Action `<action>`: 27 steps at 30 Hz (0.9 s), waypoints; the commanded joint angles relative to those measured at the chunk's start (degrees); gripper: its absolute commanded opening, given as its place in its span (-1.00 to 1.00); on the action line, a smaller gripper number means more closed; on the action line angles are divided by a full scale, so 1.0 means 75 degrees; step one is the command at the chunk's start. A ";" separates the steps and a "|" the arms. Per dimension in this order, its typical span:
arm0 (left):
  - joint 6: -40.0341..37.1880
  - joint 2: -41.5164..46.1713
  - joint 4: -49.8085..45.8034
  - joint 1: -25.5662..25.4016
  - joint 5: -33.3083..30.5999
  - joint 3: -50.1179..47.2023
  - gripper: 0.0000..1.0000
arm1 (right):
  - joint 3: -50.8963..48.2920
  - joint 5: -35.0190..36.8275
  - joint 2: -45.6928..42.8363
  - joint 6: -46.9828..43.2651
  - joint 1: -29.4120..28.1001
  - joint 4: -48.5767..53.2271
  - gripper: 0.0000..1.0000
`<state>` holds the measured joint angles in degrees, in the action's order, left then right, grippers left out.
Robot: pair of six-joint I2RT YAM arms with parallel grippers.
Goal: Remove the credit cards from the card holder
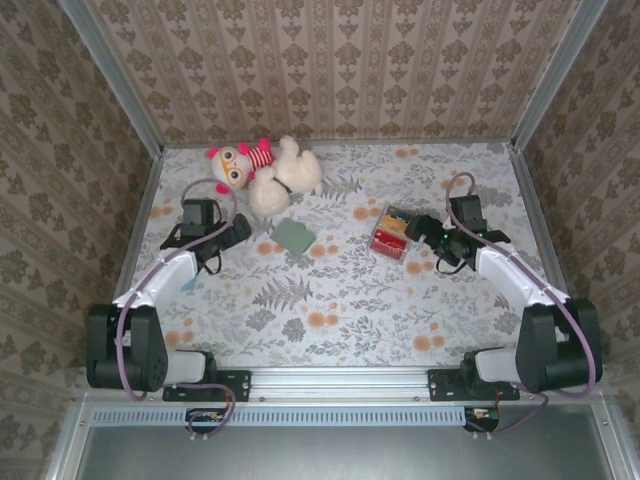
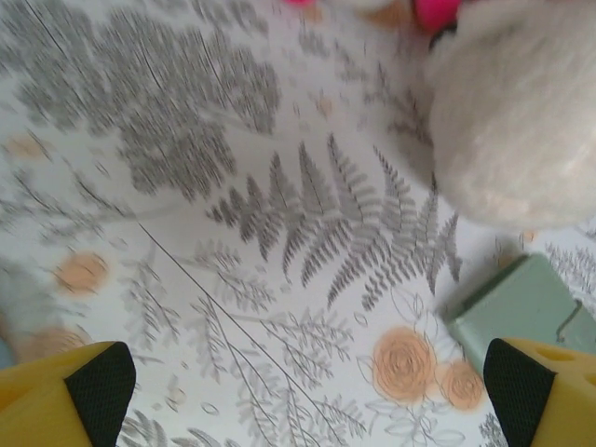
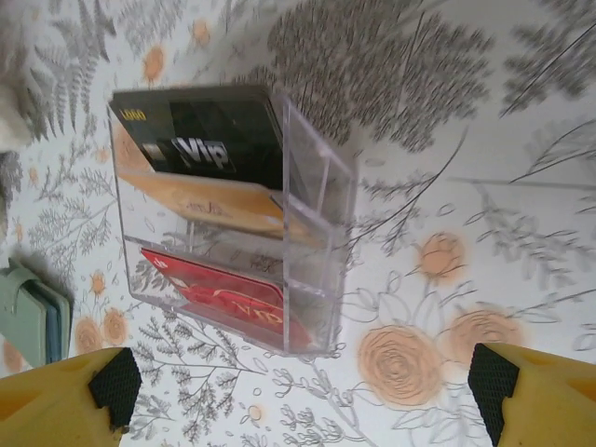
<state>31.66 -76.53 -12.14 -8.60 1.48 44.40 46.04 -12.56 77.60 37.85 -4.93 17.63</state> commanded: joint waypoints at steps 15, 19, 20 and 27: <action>0.0721 -0.1554 0.0064 -0.1150 0.0903 0.0885 0.91 | 0.2004 -0.0778 0.2763 -0.0308 -0.0286 -0.0168 0.72; 0.0896 -0.1765 -0.0136 -0.1252 0.1069 0.1010 0.85 | 0.2369 -0.0963 0.3161 -0.0433 -0.0349 -0.0209 0.70; 0.1001 -0.1820 -0.0268 -0.1277 0.1070 0.1073 0.85 | 0.2451 -0.1052 0.3245 -0.0469 -0.0368 -0.0224 0.69; 0.1558 -0.2137 -0.1122 -0.1695 0.0824 0.1584 0.82 | 0.2833 -0.1930 0.3723 -0.0801 -0.0455 -0.0546 0.71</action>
<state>40.27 -91.42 -16.34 -19.99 8.60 53.67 65.17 -22.02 104.03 33.98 -7.86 14.68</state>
